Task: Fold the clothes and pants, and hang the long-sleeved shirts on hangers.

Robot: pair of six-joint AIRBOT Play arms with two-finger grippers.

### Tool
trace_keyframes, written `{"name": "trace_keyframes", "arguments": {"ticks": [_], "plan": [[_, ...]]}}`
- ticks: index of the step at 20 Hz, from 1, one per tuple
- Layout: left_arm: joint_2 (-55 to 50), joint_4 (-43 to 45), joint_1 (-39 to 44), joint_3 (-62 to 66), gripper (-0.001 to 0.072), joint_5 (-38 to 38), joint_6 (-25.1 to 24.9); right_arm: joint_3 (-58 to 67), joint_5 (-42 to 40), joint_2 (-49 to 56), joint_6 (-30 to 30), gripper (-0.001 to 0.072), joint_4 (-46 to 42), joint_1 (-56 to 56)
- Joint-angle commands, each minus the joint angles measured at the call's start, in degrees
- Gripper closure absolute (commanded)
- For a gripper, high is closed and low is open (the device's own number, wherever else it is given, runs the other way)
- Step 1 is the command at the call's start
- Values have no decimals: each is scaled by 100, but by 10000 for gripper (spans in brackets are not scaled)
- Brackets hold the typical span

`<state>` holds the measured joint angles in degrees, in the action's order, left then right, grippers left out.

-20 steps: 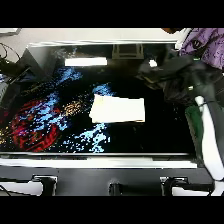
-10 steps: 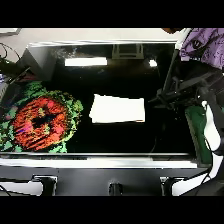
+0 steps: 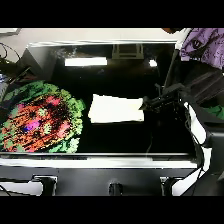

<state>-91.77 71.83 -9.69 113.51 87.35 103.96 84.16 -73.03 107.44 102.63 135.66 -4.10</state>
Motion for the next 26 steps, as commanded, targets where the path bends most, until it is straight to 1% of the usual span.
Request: {"name": "trace_keyframes", "arguments": {"ticks": [1,4,6,10,15,19,26], "plan": [[4,0,55,-2,692,11,-2,437,319,-330,-387,684,-256,-109],[2,2,133,-2,692,11,-4,1027,385,-573,-1062,684,-417,-540],[2,4,177,-11,692,11,-9,1390,245,-627,-1471,684,-503,-846],[0,7,192,-11,692,11,-7,1950,243,-809,-2090,684,-960,-1508],[-13,116,192,-13,692,11,-9,2031,459,-1193,-2621,684,-1506,-2376],[-13,339,192,-13,692,11,-7,2028,374,-1510,-3147,684,-2284,-2850],[-13,339,192,-11,693,55,-7,2028,-28,-2006,-4280,684,-3585,-3016]]}}
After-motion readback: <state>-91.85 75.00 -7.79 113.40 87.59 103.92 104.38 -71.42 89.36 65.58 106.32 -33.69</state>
